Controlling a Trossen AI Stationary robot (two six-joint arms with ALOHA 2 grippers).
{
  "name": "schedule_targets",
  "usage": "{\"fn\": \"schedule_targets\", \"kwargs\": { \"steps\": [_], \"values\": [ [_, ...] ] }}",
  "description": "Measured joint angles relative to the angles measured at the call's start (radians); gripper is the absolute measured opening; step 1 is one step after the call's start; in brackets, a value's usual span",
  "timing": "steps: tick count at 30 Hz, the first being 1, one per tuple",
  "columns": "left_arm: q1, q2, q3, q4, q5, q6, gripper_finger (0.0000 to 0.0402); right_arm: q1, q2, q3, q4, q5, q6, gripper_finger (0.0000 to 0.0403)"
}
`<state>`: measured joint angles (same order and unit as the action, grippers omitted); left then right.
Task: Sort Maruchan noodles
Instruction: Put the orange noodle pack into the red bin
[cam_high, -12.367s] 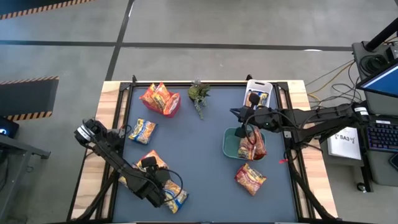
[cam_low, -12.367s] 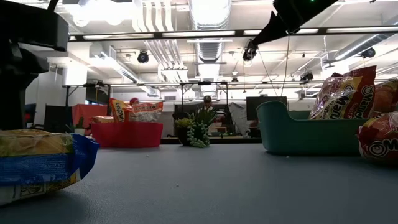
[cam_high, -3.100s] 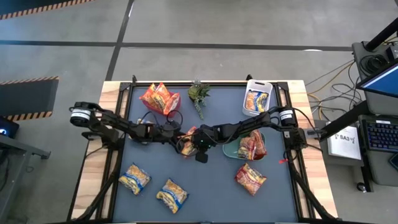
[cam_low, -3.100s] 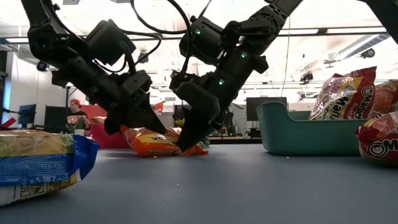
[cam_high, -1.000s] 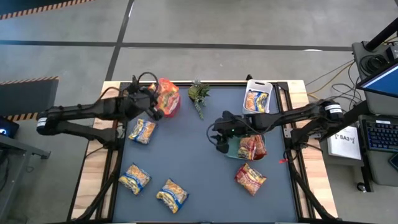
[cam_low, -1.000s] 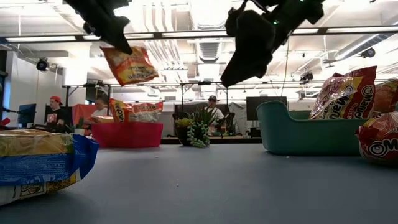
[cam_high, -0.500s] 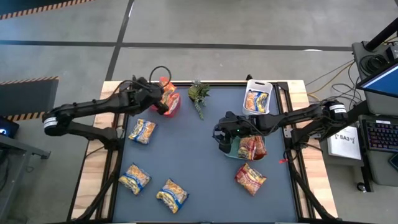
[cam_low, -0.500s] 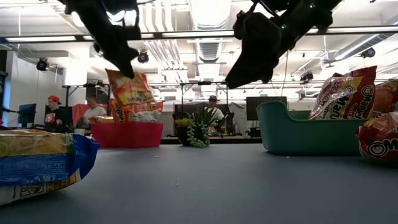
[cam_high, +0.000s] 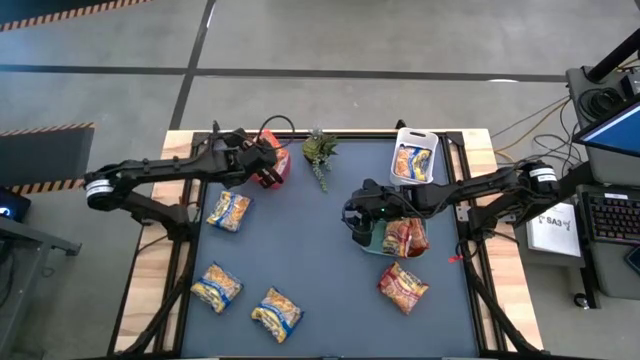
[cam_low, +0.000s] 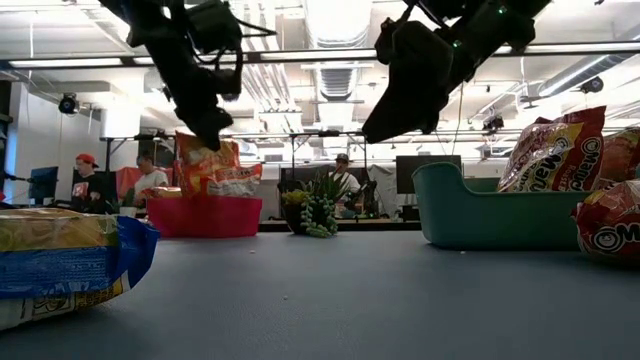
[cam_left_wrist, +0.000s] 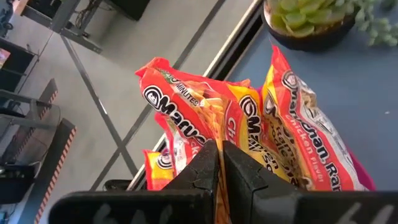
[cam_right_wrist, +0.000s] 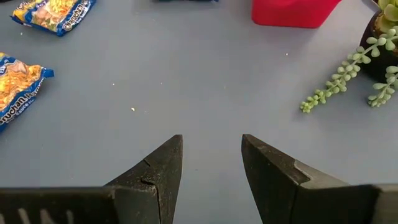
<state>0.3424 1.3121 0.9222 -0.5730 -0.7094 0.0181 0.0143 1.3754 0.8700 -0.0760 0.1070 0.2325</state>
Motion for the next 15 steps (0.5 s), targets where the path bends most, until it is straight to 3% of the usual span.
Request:
{"fn": "schedule_targets", "kwargs": {
  "steps": [15],
  "values": [
    [0.000,0.093,0.001,0.045,-0.011,0.000,0.0000,0.000,0.000,-0.001,0.007,0.000,-0.006,0.0155]
  ]
}}
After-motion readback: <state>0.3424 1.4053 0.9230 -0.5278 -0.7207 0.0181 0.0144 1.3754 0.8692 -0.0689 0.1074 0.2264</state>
